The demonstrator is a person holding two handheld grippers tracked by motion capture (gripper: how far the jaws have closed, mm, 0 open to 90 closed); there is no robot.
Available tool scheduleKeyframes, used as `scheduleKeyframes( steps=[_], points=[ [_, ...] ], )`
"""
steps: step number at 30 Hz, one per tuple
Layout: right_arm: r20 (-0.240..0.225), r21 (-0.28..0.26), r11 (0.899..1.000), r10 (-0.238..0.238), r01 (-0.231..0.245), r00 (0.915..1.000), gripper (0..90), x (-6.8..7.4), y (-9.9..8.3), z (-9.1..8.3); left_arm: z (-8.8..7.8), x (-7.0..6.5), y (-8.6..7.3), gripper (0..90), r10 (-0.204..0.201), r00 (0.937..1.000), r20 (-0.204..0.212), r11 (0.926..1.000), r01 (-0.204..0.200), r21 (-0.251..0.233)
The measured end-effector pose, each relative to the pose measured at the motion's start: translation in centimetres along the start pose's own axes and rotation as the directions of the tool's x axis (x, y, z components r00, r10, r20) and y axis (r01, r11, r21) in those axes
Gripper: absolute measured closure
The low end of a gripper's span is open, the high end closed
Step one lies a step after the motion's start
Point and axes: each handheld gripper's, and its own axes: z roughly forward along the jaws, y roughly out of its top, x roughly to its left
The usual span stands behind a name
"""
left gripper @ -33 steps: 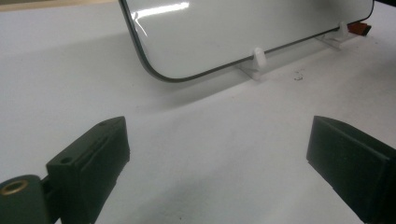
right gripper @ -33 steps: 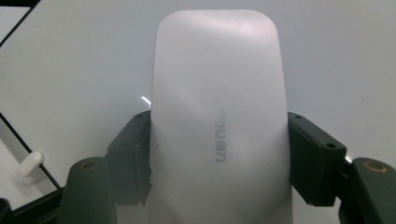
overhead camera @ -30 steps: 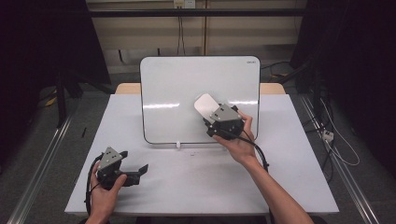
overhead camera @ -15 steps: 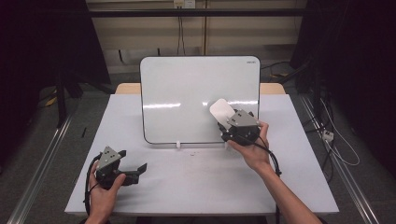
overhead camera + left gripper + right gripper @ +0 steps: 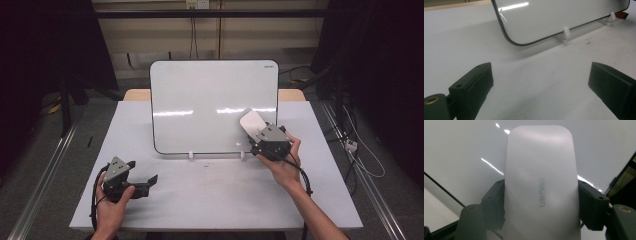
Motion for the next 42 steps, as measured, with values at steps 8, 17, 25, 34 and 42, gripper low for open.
scheduleKeyframes(
  steps=[8,17,25,34,42],
  points=[
    [0.045,0.041,0.999,-0.022,0.020,0.9987,32.0,-0.3,-1.4,0.4,0.0,-0.1,0.0,5.8,0.011,0.9998,-0.014,0.9999,-0.011,0.008],
    [0.050,0.043,0.999,0.001,-0.003,0.9988,31.8,-0.2,-1.8,1.2,0.3,-0.1,0.0,5.8,0.003,1.0000,-0.009,0.9999,-0.003,0.016],
    [0.047,0.063,0.998,0.006,-0.009,0.9989,31.5,-0.3,-1.9,1.6,0.3,-0.1,0.0,5.8,0.005,1.0000,-0.005,0.9999,-0.005,0.011],
    [-0.037,0.075,0.989,0.132,-0.129,0.9905,18.6,-1.1,-1.8,1.1,0.3,0.1,0.0,5.8,0.008,1.0000,-0.001,0.9999,-0.008,0.015],
    [-0.085,0.095,0.975,0.211,-0.203,0.9739,9.5,-1.6,-1.8,0.9,0.4,0.3,-0.1,5.8,-0.002,1.0000,0.006,0.9999,0.002,0.014]
  ],
)
